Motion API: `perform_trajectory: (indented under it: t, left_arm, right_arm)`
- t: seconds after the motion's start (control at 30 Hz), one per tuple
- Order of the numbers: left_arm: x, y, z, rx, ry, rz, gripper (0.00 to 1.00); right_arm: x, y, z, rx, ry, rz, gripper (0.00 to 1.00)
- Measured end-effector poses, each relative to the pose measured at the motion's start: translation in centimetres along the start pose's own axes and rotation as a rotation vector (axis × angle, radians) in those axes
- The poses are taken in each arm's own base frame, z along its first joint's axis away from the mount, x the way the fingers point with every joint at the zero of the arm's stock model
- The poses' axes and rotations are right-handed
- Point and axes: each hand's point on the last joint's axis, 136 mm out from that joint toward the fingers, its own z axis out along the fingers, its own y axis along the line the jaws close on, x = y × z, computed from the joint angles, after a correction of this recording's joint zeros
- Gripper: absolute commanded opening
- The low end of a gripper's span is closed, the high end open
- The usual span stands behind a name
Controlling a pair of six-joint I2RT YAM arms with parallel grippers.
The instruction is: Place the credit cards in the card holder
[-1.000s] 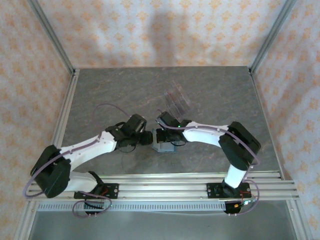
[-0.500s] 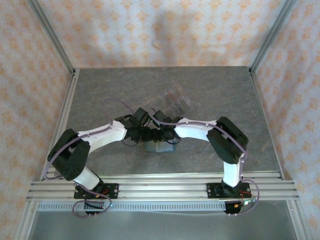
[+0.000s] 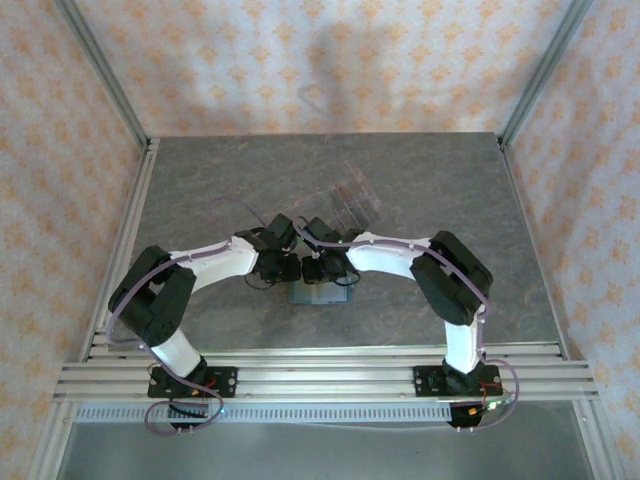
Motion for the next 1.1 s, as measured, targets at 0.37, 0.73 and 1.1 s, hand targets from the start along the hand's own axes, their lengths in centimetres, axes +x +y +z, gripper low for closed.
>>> perform_trajectory:
  t: [0.37,0.73,1.1]
  left_arm:
    - [0.1,0.4,0.8,0.029,-0.036,-0.006,0.23]
    - [0.3,0.7,1.2,0.058,-0.090,-0.041,0.22]
    - [0.4,0.6,1.3,0.048,-0.117,-0.051,0.22]
  right_arm:
    - [0.6,0.5,-0.5,-0.030,0.062,0.000,0.28]
    - [-9.3,-1.7,-10.5,0.038,-0.240,0.027,0.34]
    - [-16.2,-12.9,-17.5,0.418,-0.393,0.107,0.36]
